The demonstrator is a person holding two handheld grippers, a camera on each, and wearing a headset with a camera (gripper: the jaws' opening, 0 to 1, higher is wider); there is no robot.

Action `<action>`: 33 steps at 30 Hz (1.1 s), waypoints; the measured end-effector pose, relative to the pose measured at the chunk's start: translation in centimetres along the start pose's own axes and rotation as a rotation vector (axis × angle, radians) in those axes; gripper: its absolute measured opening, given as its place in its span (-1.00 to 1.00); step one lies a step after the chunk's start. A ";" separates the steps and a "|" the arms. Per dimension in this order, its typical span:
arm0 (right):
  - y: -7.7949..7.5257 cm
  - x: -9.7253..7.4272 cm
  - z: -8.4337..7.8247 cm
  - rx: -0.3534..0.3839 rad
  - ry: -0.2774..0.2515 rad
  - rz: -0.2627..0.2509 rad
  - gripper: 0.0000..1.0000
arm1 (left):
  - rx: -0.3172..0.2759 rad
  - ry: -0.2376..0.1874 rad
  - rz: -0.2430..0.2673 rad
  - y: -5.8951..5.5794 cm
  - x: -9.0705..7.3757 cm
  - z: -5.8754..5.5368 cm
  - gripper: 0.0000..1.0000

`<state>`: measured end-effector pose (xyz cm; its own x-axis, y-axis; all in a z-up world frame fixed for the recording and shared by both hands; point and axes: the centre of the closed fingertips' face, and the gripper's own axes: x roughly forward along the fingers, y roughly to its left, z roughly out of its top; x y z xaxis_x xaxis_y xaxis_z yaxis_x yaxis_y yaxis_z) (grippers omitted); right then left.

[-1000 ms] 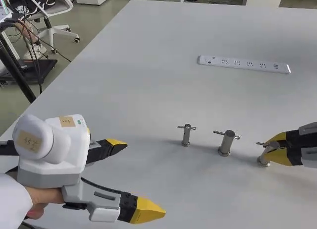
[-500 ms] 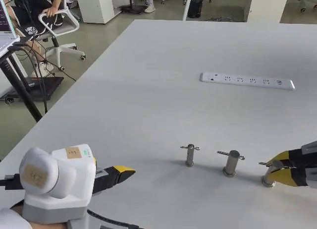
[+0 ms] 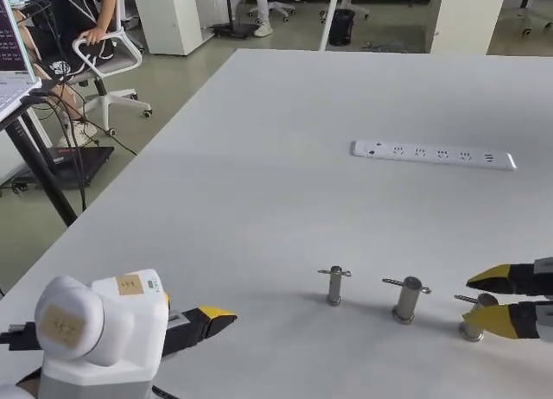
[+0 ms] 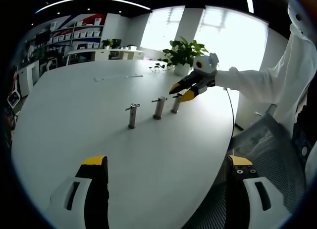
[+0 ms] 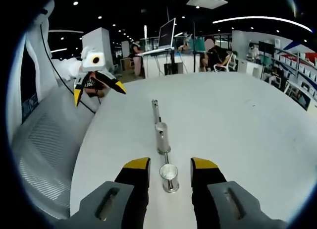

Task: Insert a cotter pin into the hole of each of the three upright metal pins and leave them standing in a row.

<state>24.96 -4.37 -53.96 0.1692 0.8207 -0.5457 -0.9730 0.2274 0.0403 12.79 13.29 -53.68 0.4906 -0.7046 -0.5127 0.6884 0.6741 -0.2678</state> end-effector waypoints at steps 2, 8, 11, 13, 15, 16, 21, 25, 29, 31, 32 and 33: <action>0.0 -0.5 0.5 0.003 -0.013 -0.012 -0.32 | -0.001 -0.010 -0.003 -0.1 0.1 0.2 0.99; 0.4 -1.5 1.2 0.041 -0.060 -0.086 0.02 | -0.002 -0.022 0.004 0.0 0.3 0.4 0.99; 0.9 -1.8 1.3 0.083 -0.055 -0.148 0.43 | -0.008 -0.035 -0.008 -0.3 0.4 0.5 0.99; 1.4 -2.1 1.4 0.114 -0.059 -0.166 0.55 | -0.009 -0.038 -0.012 -0.4 0.5 0.6 0.99; 2.3 -2.4 1.7 0.150 -0.078 -0.174 0.64 | -0.010 -0.041 -0.019 -0.7 0.6 0.6 0.99; 3.0 -2.6 1.6 0.171 -0.078 -0.166 0.64 | -0.010 -0.043 -0.024 -0.8 0.7 0.6 0.99; 4.4 -3.2 2.0 0.263 -0.128 -0.200 0.68 | -0.017 -0.044 -0.041 -1.2 0.8 0.5 0.99; 5.7 -3.9 1.9 0.300 -0.137 -0.232 0.77 | -0.026 -0.048 -0.048 -1.3 0.7 0.7 0.99; 6.7 -4.5 1.4 0.367 -0.151 -0.258 0.81 | -0.043 -0.061 -0.052 -1.3 0.6 1.0 0.99; 7.0 -4.5 1.0 0.396 -0.155 -0.274 0.82 | -0.062 -0.068 -0.058 -1.3 0.6 1.0 0.99; 7.3 -4.5 0.7 0.398 -0.148 -0.273 0.83 | -0.063 -0.069 -0.060 -1.4 0.6 1.1 0.99; 7.7 -4.4 0.4 0.406 -0.137 -0.274 0.84 | -0.063 -0.069 -0.063 -1.5 0.6 1.1 0.99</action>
<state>16.83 -6.04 -50.93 0.4557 0.7572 -0.4680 -0.7549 0.6073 0.2476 12.64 11.64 -52.73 0.4846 -0.7578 -0.4369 0.6851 0.6393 -0.3490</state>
